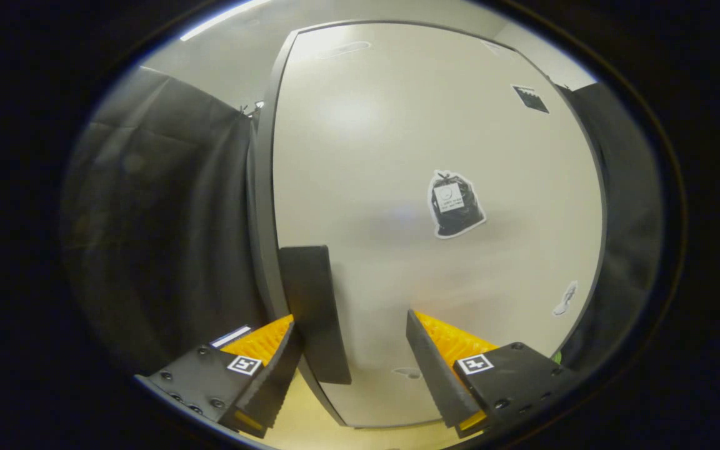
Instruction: Open the shoe cabinet door, grab the shoes and put them into the shoe cabinet, then close the shoe cabinet door.
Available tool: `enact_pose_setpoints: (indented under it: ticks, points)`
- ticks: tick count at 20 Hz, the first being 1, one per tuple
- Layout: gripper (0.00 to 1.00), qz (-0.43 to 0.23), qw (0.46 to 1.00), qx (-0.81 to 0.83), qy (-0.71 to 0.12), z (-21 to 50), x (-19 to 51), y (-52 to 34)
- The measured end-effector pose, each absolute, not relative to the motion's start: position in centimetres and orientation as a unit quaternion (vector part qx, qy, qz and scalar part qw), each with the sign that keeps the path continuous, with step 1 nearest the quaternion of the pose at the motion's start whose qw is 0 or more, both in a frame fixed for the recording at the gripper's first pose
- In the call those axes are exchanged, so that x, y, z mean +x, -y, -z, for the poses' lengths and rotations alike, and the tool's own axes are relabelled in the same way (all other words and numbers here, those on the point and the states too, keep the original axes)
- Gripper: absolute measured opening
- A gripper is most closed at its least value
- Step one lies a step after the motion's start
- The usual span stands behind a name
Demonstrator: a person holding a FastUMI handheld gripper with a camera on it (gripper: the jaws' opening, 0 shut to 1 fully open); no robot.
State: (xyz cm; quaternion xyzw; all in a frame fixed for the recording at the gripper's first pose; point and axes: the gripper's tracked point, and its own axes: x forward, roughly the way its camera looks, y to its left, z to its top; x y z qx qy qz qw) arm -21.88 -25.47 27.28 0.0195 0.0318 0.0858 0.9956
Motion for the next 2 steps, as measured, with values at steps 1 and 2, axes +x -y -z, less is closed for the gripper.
enact_pose_setpoints:
  ticks: [1,2]
  points:
    - [0.97,-0.085,0.995,0.023,-0.036,-27.25,-21.99,25.5]
    - [0.97,-0.085,0.996,0.023,-0.034,-27.49,-22.17,25.5]
